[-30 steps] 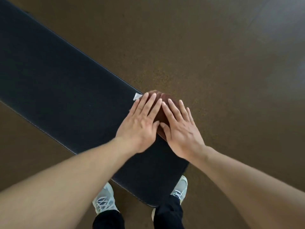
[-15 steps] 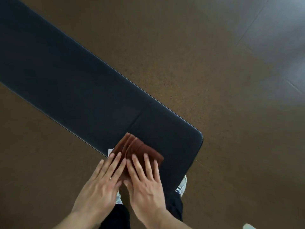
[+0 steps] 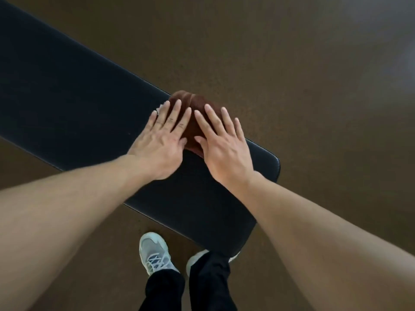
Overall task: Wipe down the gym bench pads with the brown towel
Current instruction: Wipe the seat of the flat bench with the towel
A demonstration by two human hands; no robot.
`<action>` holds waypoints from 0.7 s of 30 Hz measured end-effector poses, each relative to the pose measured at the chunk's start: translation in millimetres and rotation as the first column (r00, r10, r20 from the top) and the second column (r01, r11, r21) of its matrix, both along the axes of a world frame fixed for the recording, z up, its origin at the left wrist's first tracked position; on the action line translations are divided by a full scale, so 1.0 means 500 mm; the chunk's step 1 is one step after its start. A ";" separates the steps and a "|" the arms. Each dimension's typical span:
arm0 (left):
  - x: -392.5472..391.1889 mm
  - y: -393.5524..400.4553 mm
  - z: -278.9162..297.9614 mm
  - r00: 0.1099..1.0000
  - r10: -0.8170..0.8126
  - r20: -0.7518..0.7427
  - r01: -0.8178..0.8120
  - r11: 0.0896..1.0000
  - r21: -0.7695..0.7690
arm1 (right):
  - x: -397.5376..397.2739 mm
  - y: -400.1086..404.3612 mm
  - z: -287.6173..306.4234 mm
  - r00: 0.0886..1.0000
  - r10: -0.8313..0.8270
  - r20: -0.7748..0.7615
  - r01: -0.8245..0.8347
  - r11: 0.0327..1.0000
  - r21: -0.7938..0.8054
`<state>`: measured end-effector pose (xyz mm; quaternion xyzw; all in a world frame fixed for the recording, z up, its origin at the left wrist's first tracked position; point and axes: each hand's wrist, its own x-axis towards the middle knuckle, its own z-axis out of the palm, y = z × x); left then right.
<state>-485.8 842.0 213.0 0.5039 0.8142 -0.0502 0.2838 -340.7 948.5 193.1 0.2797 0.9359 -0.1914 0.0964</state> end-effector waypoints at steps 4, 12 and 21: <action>0.119 0.018 0.013 0.997 -0.027 0.066 0.027 1.000 0.007 | 0.132 0.005 0.011 0.995 -0.088 -0.052 0.086 0.996 -0.028; 0.342 -0.078 0.008 0.899 -0.407 0.164 0.389 0.912 0.130 | 0.426 -0.089 0.054 0.933 -0.351 -0.077 0.314 0.900 -0.303; 0.224 -0.135 0.002 0.890 -0.420 0.178 0.358 0.884 0.300 | 0.332 -0.142 0.038 0.901 -0.415 0.126 0.433 0.878 -0.206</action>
